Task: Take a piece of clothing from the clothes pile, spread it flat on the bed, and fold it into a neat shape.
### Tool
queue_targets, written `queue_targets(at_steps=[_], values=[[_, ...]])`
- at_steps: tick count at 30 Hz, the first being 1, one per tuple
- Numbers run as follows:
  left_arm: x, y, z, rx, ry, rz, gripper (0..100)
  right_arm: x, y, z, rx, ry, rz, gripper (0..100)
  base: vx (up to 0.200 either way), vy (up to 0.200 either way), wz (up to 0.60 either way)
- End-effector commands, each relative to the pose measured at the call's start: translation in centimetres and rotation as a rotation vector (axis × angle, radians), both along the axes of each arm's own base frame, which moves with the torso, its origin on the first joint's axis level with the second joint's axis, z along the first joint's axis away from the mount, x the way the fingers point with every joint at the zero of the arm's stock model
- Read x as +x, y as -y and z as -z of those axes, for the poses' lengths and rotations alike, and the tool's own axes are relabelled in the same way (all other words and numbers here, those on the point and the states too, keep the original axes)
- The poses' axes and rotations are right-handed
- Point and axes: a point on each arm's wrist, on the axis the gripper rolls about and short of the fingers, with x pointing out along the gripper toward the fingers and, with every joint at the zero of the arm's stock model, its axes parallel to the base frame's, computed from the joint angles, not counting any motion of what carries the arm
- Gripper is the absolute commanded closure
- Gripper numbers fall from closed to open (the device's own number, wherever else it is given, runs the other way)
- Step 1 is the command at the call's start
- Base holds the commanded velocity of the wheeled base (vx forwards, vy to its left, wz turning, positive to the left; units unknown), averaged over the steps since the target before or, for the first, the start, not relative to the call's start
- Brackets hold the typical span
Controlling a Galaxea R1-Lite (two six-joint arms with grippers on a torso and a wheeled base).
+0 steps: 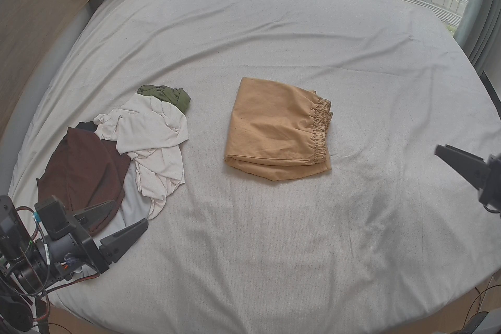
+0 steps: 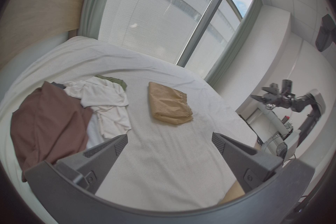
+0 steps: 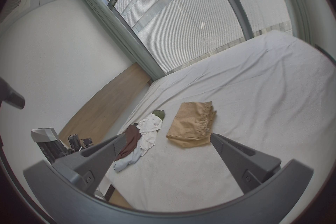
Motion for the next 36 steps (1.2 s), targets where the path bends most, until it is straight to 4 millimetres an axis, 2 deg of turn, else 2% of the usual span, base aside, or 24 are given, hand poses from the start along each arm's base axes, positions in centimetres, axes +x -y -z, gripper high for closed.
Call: queue_targets(at_steps=[1, 5, 8, 10, 14, 18, 21, 26, 31, 36], values=[[-4.5, -1.6, -1.0, 0.007, 0.068, -0.1, 0, -8.6, 2.3, 3.5, -0.023, 0.099, 0.126, 0, 0.0, 0.0, 0.0], [-6.8, -2.1, -1.0, -0.004, 0.09, -0.105, 0, -11.9, 2.6, 7.6, -0.031, 0.089, 0.164, 0, 0.0, 0.0, 0.0], [-8.4, -2.4, -0.7, -0.008, 0.092, -0.107, 0, -13.2, 2.7, 10.0, -0.036, 0.1, 0.162, 0, 0.0, 0.0, 0.0], [-9.1, -2.5, -0.4, -0.007, 0.089, -0.107, 0, -13.6, 2.7, 11.1, -0.039, 0.102, 0.16, 0, 0.0, 0.0, 0.0], [-11.2, -3.0, 0.5, -0.005, 0.095, -0.11, 0, -13.0, 2.8, 13.3, -0.112, 0.071, 0.218, 0, 0.0, 0.0, 0.0], [-12.6, -3.3, 1.2, -0.001, 0.113, -0.157, 0, -12.9, 3.0, 13.5, -0.137, 0.055, 0.319, 0, 0.0, 0.0, 0.0], [-14.1, -3.5, 2.3, 0.037, 0.156, -0.224, 0, -12.8, 3.4, 13.5, -0.223, 0.067, 0.493, 0, 0.0, 0.0, 0.0], [-15.7, -3.5, 4.1, 0.122, 0.197, -0.326, 0, -12.8, 3.5, 13.6, -0.317, 0.085, 0.509, 0, 0.0, 0.0, 0.0], [-15.9, -3.6, 4.5, 0.19, 0.213, -0.386, 0, -13.2, 3.4, 13.6, -0.387, 0.108, 0.566, 0, 0.0, 0.0, 0.0], [-15.9, -4.0, 5.1, 0.251, 0.141, -0.561, 0, -13.5, 3.3, 13.7, -0.398, 0.184, 0.56, 0, 0.0, 0.0, 0.0]])
